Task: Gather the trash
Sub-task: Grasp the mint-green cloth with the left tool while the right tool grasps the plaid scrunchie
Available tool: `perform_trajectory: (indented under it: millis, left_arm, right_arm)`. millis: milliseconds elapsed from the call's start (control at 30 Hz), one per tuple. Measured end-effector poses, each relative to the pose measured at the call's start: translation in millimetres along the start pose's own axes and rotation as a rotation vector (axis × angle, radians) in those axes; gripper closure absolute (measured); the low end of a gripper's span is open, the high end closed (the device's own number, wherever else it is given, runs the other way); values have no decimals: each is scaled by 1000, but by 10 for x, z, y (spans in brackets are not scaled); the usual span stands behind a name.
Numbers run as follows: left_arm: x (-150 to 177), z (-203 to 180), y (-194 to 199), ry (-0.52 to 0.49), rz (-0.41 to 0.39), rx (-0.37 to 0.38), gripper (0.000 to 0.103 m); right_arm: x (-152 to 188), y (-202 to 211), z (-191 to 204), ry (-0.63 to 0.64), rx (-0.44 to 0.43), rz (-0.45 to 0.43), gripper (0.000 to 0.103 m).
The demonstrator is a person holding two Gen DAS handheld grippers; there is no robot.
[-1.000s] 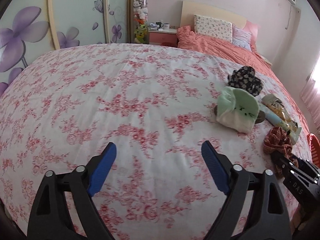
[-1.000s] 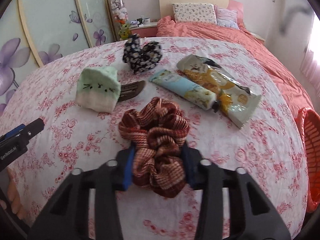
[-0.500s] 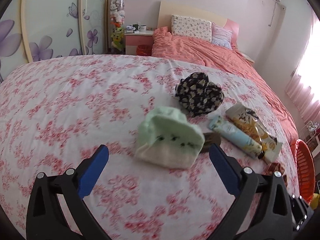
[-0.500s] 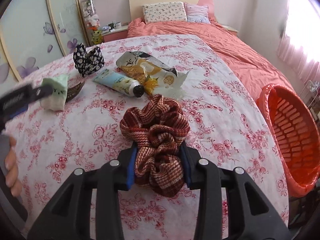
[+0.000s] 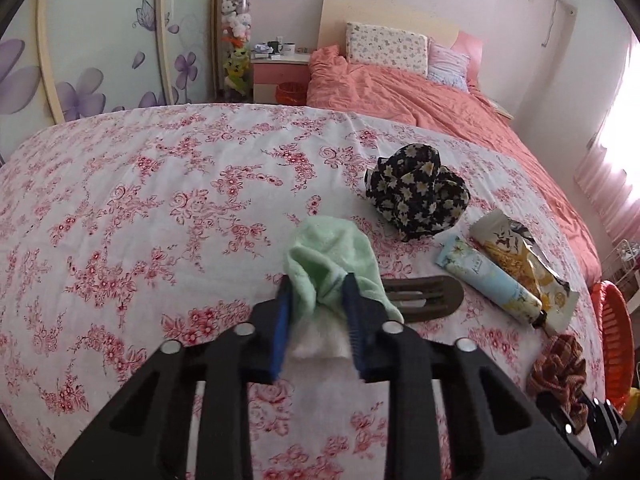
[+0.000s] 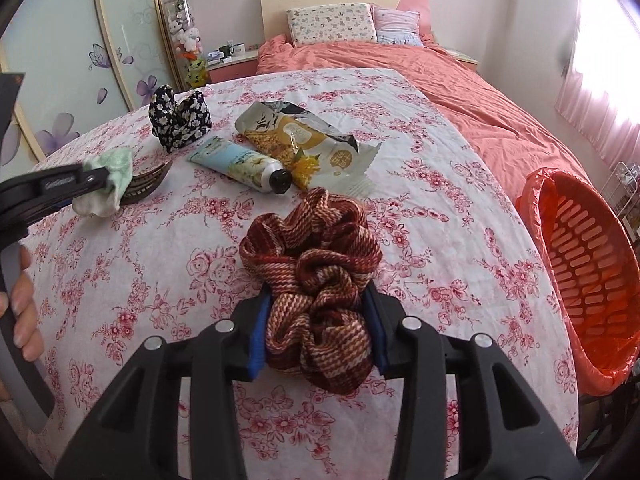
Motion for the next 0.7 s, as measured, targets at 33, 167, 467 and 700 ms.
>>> perform_trajectory:
  millis: [33, 167, 467, 700]
  left_arm:
    - [35, 32, 54, -3, -7, 4, 85]
    - [129, 72, 180, -21, -11, 4, 89]
    - [544, 1, 428, -23, 10, 71, 88]
    - [499, 36, 361, -7, 19, 30, 42]
  right_arm:
    - [1, -1, 7, 1, 1, 0, 63]
    - [4, -6, 19, 7, 7, -1, 63]
    - [17, -3, 39, 12, 14, -3, 62]
    - [15, -4, 37, 13, 14, -2, 61]
Point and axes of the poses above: each gripper's, at about its wrist camera, not at the fingertips, and y roughly against the way its jaws point, z to its left, x to its underside, the point moved 7 cm from there along -y, roughly the way its jaws point, and after that the axes turned 15 degrees about -y, right-handed, at the moved point
